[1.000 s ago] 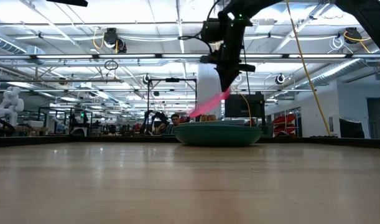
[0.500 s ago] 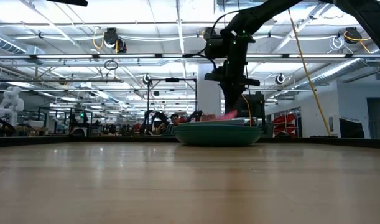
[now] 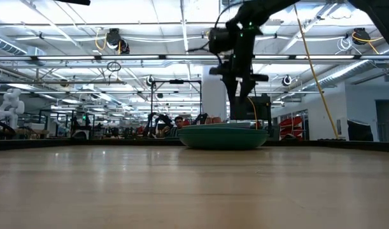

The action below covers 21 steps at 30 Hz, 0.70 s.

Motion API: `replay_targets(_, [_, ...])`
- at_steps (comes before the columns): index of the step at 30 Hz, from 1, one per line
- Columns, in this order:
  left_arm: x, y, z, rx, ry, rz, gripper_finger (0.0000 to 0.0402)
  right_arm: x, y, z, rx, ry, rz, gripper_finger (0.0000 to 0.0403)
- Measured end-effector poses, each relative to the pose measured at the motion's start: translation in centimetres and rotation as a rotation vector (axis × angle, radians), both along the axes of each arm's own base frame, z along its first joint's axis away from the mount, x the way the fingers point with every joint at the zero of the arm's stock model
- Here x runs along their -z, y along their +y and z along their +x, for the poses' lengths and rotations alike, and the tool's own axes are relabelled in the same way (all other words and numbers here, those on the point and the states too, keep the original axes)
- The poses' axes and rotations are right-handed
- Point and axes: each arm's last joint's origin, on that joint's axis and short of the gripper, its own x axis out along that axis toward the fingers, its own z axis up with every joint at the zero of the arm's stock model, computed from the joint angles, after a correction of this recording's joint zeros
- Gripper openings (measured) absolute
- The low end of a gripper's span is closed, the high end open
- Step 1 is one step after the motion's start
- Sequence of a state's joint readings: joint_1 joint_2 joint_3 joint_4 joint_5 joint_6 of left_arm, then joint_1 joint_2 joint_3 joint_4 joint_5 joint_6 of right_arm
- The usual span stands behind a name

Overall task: Stack plastic plates
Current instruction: Stack the orange plate on the pink plate

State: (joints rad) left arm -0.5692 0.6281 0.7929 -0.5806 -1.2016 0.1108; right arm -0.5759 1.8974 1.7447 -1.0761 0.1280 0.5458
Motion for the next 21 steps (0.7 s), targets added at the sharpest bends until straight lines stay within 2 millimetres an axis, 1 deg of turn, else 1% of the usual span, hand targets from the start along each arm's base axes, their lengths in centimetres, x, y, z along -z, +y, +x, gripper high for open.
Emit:
replay_targets(5, [0.0, 0.0, 0.0, 0.0, 0.0, 0.0, 0.0035, -2.9, 3.9, 0.4, -0.052, -0.07, -0.026, 0.0153])
replay_targets(8, [0.0, 0.0, 0.0, 0.0, 0.0, 0.0, 0.0035, -4.4, 6.9, 0.7, -0.077, -0.107, -0.022, 0.0149])
replay_targets(10, [0.0, 0.0, 0.0, 0.0, -0.001, 0.0, 0.0035, -5.0, 9.0, 0.9, -0.09, -0.123, -0.008, 0.0148])
replay_targets(15, [0.0, 0.0, 0.0, 0.0, -0.001, -0.001, 0.0035, -5.4, 14.5, 1.8, -0.11, -0.138, 0.043, 0.0148])
replay_targets(18, [0.0, 0.0, 0.0, 0.0, -0.002, -0.001, 0.0035, -5.3, 17.7, 2.3, -0.122, -0.16, 0.11, 0.0148])
replay_targets(21, [0.0, 0.0, 0.0, 0.0, -0.002, -0.002, 0.0035, -4.8, 20.7, 2.8, -0.101, -0.159, 0.174, 0.0148])
